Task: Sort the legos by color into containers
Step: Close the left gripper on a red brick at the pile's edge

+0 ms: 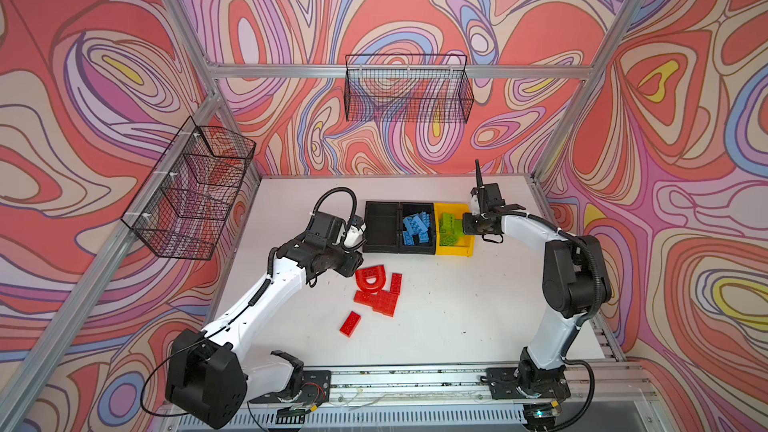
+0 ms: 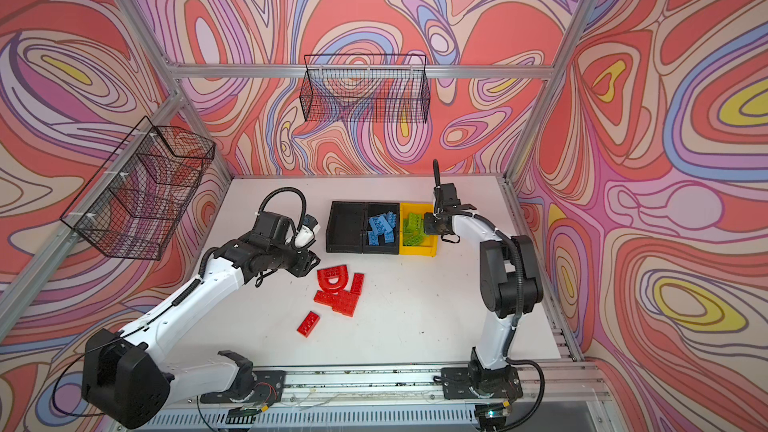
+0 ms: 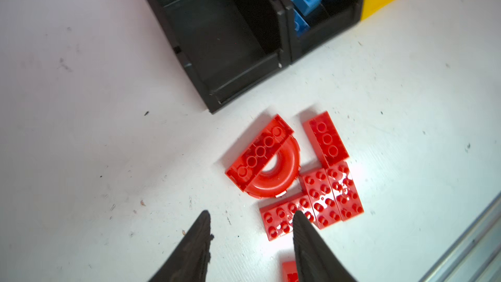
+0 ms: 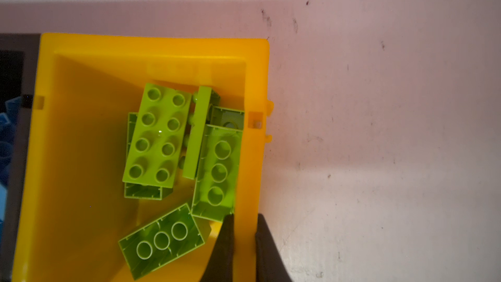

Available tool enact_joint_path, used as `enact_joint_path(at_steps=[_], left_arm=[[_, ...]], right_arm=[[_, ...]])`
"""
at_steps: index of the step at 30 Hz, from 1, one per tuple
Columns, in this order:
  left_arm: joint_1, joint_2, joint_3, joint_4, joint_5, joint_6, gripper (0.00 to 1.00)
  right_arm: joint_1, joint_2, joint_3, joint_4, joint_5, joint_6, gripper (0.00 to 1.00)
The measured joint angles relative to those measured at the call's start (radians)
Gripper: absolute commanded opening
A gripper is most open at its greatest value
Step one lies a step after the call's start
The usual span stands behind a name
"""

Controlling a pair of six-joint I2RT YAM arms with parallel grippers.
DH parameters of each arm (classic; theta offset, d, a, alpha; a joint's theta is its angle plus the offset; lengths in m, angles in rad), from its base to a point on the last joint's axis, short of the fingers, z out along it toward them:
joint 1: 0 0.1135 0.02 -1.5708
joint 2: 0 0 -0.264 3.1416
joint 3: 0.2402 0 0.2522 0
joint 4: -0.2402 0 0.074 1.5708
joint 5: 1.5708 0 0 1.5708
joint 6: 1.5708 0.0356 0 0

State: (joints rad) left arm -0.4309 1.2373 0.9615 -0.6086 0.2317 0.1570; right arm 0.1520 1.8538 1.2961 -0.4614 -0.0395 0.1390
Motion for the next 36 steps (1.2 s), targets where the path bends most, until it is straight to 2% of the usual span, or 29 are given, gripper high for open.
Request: enact_joint_path(at_steps=[5,8,10,13,19,30,36], left_arm=[[-0.101,-0.03,-0.103,-0.085,0.011,0.139,0.61],[-0.107,-0.033,-0.116,-0.146,-0.006,0.146,0.62],[-0.113,-0.047,-0.116,-0.155,-0.039,0.144,0.66],[-0.121,-0.065,-0.113,-0.157,-0.069,0.122,0.67],[-0.137,0.037,-0.096,-0.211,-0.08,0.163,0.69],[-0.285,0.126,-0.13,-0.306,-0.105,0.21,0.69],[-0.296,0.197,-0.14,-0.303,-0.166,0.201,0.72]], right_arm=[[0.0,-0.002,-0.002,0.002,-0.005,-0.001,0.11],[0.0,-0.004,-0.006,0.003,-0.01,0.0,0.11],[0.0,-0.005,-0.007,0.002,-0.014,0.0,0.11],[0.0,-0.006,-0.008,0.003,-0.016,-0.001,0.11],[0.0,-0.006,-0.01,0.006,-0.022,-0.001,0.1],[0.0,-0.009,-0.017,0.016,-0.03,-0.001,0.1],[-0.001,-0.009,-0.017,0.017,-0.032,-0.001,0.1]])
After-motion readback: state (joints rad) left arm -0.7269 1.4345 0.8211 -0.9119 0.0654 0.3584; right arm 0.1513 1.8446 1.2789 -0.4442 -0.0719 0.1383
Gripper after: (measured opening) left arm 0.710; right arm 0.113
